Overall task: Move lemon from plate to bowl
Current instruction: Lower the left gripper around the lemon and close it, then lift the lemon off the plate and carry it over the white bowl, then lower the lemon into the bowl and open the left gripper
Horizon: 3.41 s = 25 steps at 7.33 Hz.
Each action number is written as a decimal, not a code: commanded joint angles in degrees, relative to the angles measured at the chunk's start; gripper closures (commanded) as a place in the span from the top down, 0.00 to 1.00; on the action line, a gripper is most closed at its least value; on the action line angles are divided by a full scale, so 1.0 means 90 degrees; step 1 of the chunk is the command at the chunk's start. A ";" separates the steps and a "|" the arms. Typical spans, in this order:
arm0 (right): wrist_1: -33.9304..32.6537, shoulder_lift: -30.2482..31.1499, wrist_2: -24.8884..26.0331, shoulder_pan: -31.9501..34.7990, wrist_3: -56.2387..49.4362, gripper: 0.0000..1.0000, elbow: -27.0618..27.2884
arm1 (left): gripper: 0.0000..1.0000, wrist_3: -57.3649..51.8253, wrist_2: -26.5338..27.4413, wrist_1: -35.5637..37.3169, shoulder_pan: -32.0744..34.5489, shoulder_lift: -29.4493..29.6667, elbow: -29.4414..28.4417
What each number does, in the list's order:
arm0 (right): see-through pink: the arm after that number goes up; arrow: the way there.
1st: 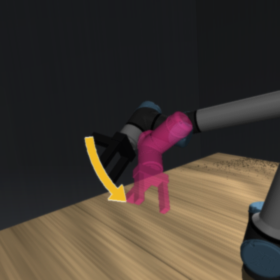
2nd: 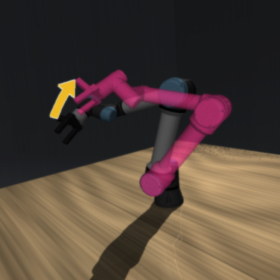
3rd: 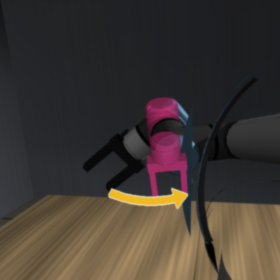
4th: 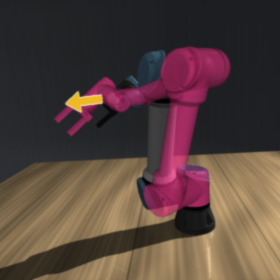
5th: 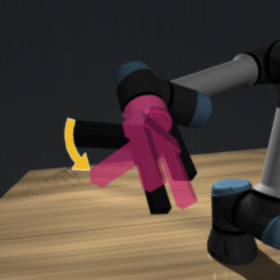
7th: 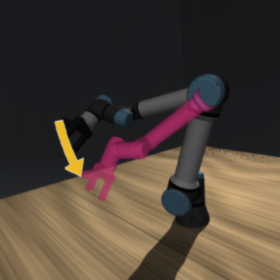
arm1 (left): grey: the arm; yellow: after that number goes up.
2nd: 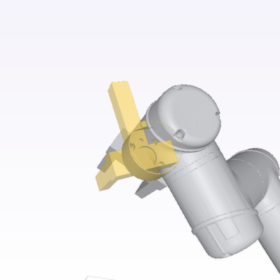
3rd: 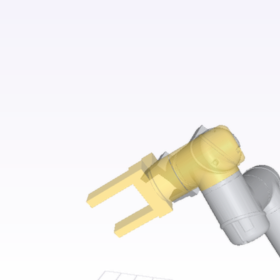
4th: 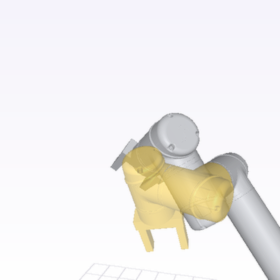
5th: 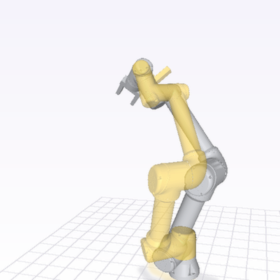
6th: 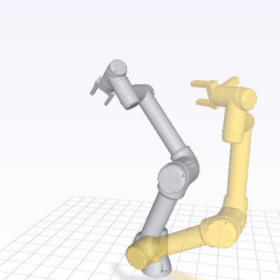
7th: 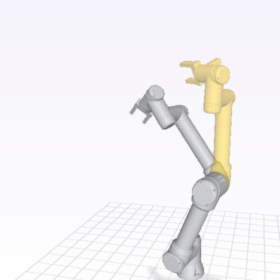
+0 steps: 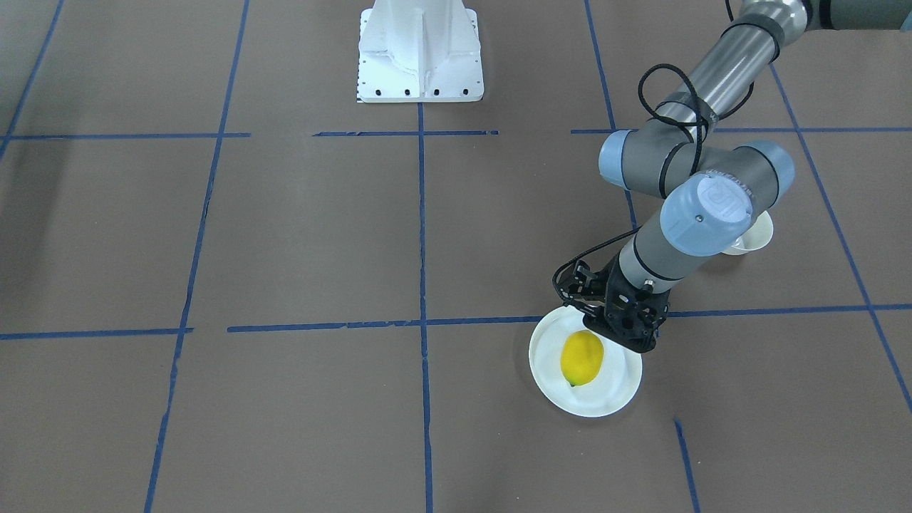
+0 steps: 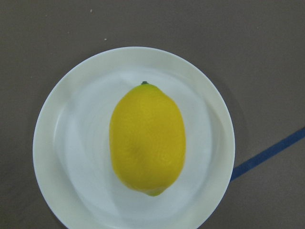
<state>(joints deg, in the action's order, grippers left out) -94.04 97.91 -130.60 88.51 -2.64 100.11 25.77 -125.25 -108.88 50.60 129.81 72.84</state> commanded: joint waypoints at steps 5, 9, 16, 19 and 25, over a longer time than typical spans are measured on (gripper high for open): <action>0.0000 0.0000 0.0000 0.0000 0.0000 1.00 0.0000 | 0.98 -0.0217 0.0664 -0.1142 -0.0134 0.0470 -0.1305; 0.0000 0.0000 0.0000 0.0000 0.0000 1.00 0.0000 | 0.26 -0.0129 0.0674 -0.1447 -0.0183 0.0499 -0.1521; 0.0000 0.0000 0.0000 0.0000 0.0000 1.00 0.0000 | 0.00 0.0727 -0.0616 -0.1437 0.0568 -0.3050 0.1642; 0.0000 0.0000 0.0000 0.0000 0.0000 1.00 0.0000 | 0.00 0.1414 0.0160 -0.1437 0.0638 -0.4615 0.2978; 0.0000 0.0000 0.0000 0.0000 0.0000 1.00 0.0000 | 0.00 0.1463 0.0391 -0.1398 0.0550 -0.4892 0.2981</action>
<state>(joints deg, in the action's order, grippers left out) -94.04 97.91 -130.61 88.51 -2.64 100.11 38.93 -121.71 -121.75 55.64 85.81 99.75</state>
